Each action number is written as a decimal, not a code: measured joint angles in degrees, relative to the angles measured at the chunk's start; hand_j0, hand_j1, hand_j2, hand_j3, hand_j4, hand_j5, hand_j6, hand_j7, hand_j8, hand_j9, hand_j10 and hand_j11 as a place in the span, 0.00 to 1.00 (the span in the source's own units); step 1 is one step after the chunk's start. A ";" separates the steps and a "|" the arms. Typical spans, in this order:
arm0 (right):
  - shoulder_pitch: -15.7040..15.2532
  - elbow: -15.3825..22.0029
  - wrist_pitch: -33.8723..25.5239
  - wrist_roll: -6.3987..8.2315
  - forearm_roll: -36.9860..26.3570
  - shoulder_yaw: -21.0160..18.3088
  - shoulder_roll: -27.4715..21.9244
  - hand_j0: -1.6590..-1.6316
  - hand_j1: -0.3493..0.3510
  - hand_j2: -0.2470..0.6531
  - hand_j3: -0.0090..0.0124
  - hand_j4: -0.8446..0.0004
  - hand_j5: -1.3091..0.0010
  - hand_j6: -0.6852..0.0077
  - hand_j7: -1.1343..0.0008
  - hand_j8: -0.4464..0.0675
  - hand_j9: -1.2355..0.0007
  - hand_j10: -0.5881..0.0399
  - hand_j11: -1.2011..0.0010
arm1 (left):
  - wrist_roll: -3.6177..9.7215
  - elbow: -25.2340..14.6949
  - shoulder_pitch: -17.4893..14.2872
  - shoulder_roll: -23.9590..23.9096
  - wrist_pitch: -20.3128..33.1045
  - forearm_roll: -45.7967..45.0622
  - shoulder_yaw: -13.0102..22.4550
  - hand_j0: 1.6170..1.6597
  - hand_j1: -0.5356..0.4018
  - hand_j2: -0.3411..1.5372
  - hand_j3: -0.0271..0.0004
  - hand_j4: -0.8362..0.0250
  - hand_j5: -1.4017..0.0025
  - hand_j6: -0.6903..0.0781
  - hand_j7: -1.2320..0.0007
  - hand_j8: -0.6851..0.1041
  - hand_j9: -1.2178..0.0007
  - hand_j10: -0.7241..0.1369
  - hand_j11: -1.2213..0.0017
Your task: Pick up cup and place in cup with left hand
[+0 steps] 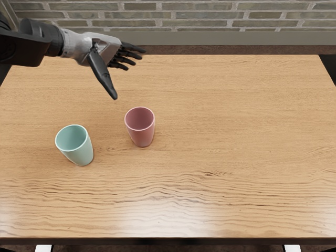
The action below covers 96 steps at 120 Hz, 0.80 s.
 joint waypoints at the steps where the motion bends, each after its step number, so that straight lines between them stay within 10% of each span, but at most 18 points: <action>1: 0.00 0.00 0.00 0.00 0.00 0.00 0.00 0.04 0.00 0.27 0.42 1.00 1.00 0.99 1.00 0.87 1.00 0.94 1.00 | 0.04 -0.31 -0.26 0.07 0.00 0.03 0.23 0.96 0.92 0.18 0.99 0.95 0.98 0.87 0.98 0.85 0.98 0.82 0.98; 43: 0.00 0.00 0.00 0.00 0.00 -0.01 0.00 0.04 0.00 0.27 0.42 1.00 1.00 0.99 1.00 0.87 1.00 0.94 1.00 | 1.66 -11.05 -4.88 2.18 0.48 2.50 8.07 0.96 0.92 0.18 0.99 0.95 0.98 0.87 0.98 0.84 0.98 0.82 0.98; 75: 0.00 0.00 0.01 0.00 0.00 0.00 0.00 0.04 0.00 0.27 0.42 1.00 1.00 0.99 1.00 0.87 1.00 0.94 1.00 | 1.84 -18.55 -5.69 1.52 12.33 11.73 12.56 0.96 0.92 0.18 0.99 0.95 0.98 0.87 0.98 0.84 0.98 0.82 0.98; 96: 0.00 0.00 0.00 0.01 0.00 0.00 0.00 0.04 0.00 0.27 0.42 1.00 1.00 0.99 1.00 0.87 1.00 0.94 1.00 | 4.74 -20.80 -7.31 -2.85 18.61 13.82 16.26 0.96 0.92 0.18 0.99 0.95 0.98 0.87 0.98 0.84 0.98 0.82 0.98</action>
